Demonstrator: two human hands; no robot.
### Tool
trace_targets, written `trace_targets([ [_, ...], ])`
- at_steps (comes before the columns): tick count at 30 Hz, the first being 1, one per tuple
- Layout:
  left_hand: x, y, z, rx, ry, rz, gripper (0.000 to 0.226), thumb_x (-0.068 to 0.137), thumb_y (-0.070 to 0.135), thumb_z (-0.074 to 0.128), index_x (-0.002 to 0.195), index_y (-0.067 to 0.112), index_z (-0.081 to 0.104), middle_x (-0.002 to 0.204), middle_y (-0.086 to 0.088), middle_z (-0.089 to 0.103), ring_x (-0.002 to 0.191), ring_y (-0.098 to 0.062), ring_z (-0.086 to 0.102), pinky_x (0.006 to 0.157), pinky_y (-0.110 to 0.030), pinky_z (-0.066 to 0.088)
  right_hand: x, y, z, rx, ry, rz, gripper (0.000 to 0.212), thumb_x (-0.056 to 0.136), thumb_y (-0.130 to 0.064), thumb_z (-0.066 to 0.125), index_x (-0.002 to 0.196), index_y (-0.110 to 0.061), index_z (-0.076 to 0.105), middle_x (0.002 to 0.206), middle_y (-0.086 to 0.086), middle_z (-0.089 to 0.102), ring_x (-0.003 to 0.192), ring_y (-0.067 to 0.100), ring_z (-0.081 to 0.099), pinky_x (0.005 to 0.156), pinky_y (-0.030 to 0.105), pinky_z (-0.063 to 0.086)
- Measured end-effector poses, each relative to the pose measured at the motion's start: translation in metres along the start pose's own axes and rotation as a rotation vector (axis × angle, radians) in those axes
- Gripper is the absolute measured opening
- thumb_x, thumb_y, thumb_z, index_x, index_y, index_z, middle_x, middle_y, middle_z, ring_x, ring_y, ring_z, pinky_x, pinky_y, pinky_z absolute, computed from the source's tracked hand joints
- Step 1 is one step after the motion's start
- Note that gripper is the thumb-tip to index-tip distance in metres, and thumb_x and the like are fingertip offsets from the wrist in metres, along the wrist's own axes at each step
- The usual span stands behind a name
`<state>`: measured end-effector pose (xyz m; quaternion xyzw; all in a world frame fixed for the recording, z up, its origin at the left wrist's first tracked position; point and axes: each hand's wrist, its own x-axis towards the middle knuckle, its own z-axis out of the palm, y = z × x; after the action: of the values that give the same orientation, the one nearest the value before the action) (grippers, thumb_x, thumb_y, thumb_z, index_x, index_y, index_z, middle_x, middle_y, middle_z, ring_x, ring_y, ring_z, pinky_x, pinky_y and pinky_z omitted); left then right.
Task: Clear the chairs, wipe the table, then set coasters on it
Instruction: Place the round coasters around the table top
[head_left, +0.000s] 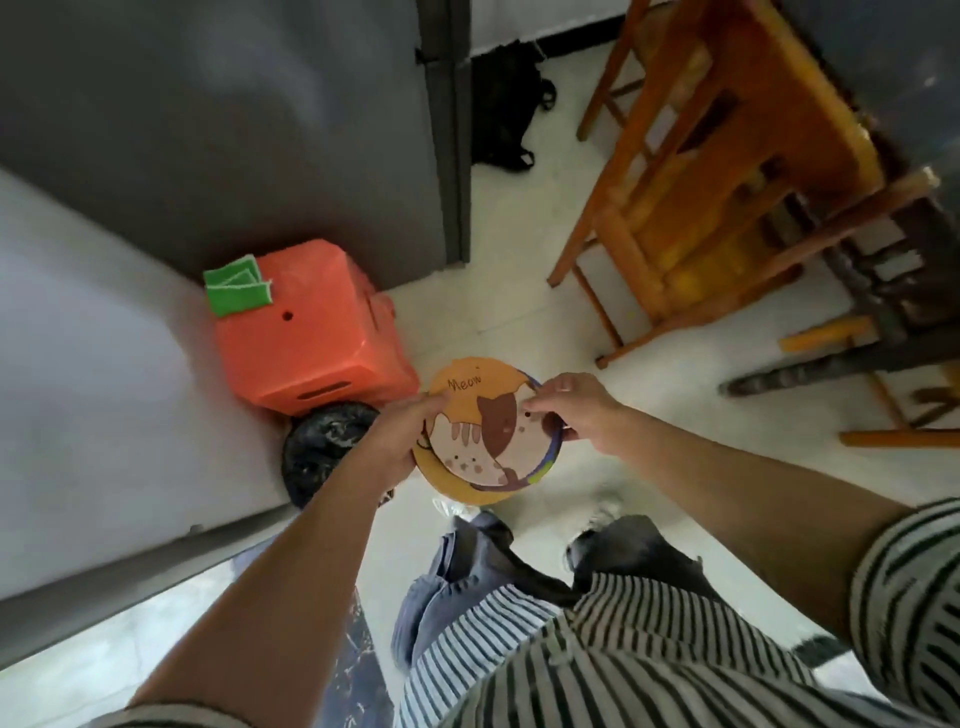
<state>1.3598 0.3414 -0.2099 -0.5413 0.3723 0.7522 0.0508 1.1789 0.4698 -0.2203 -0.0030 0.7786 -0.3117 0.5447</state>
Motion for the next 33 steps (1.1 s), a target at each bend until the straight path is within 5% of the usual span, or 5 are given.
trace_targets([
  [5,0.001,0.014,0.09,0.196,-0.093,-0.013,0.024,0.094,0.017,0.06,0.11,0.0,0.067,0.109,-0.022,0.071,0.103,-0.036,0.066,0.097,-0.048,0.051,-0.017,0.04,-0.084,0.135,0.057,-0.027,0.041,0.074,-0.016,0.082,0.108,-0.022,0.06,0.095,0.008,0.069,0.084,0.021,0.066,0.074,0.037,0.058],
  [17,-0.006,0.004,0.385,0.4,-0.194,0.064,0.033,0.098,0.031,0.05,0.093,0.007,0.072,0.095,-0.014,0.071,0.088,-0.028,0.064,0.091,-0.039,0.049,-0.05,0.149,-0.326,0.386,0.254,-0.116,0.061,0.068,-0.011,0.087,0.12,-0.023,0.057,0.1,0.01,0.071,0.086,0.027,0.071,0.081,0.041,0.059],
  [21,0.005,0.022,0.45,0.458,-0.17,0.129,0.023,0.096,0.022,0.053,0.093,0.005,0.068,0.072,-0.004,0.071,0.077,-0.024,0.063,0.079,-0.039,0.051,-0.042,0.151,-0.378,0.483,0.339,-0.122,0.054,0.068,-0.011,0.087,0.114,-0.016,0.059,0.102,0.009,0.07,0.086,0.024,0.07,0.076,0.039,0.059],
  [24,0.021,0.051,0.487,0.589,-0.222,0.16,0.03,0.097,0.026,0.054,0.107,0.002,0.069,0.086,-0.009,0.071,0.08,-0.023,0.064,0.076,-0.035,0.051,-0.03,0.14,-0.414,0.557,0.306,-0.089,0.035,0.076,-0.014,0.081,0.106,-0.009,0.062,0.097,0.012,0.07,0.078,0.019,0.065,0.061,0.028,0.049],
  [33,0.086,0.157,0.585,0.783,-0.167,0.253,0.008,0.089,0.017,0.066,0.086,0.011,0.069,0.098,-0.01,0.073,0.089,-0.023,0.067,0.069,-0.032,0.055,0.025,0.067,-0.509,0.547,0.424,-0.026,0.016,0.087,-0.028,0.07,0.092,-0.014,0.065,0.092,0.009,0.073,0.087,0.027,0.07,0.083,0.042,0.059],
])
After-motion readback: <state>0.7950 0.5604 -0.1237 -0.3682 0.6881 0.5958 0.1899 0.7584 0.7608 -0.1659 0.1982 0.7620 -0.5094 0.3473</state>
